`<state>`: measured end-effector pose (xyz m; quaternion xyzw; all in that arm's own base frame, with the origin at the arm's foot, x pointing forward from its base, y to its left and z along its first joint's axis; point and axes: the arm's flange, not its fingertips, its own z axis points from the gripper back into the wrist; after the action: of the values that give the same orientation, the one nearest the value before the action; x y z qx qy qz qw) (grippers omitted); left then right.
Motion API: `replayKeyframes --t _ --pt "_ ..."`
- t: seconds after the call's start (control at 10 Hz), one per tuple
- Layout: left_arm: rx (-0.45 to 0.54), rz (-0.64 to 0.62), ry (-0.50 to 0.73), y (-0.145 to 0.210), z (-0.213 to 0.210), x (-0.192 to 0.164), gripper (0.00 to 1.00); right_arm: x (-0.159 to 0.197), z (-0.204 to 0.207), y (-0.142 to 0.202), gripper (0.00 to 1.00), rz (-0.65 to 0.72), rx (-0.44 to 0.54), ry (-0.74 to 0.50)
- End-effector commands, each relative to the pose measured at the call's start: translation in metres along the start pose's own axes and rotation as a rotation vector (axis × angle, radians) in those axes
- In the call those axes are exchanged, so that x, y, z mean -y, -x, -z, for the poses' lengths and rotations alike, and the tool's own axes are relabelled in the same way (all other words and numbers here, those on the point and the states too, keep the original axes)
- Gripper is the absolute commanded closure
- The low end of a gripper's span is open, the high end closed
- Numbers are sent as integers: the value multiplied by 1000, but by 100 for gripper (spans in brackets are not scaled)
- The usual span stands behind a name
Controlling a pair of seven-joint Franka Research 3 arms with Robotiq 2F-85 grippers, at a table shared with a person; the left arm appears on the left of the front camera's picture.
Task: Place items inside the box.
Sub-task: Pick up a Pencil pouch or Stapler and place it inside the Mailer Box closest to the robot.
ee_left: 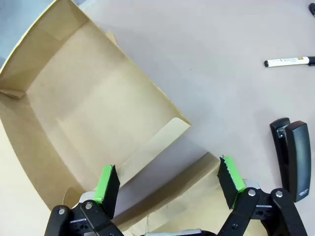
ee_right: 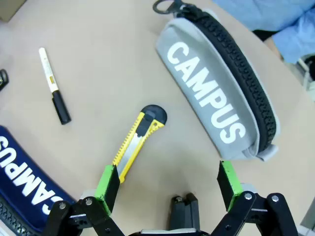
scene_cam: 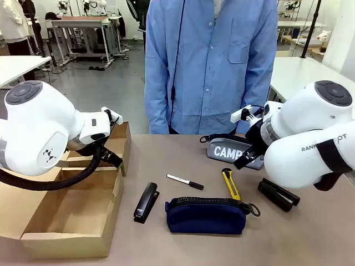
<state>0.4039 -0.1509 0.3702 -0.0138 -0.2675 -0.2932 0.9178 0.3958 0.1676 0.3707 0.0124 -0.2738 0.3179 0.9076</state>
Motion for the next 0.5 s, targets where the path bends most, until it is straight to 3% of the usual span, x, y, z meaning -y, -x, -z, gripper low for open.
replayKeyframes --t 0.0,0.4 --pt "0 0 0 0 0 0 0 0 0 0 0 0 0 0" --pt "0 0 0 0 0 0 0 0 0 0 0 0 0 0"
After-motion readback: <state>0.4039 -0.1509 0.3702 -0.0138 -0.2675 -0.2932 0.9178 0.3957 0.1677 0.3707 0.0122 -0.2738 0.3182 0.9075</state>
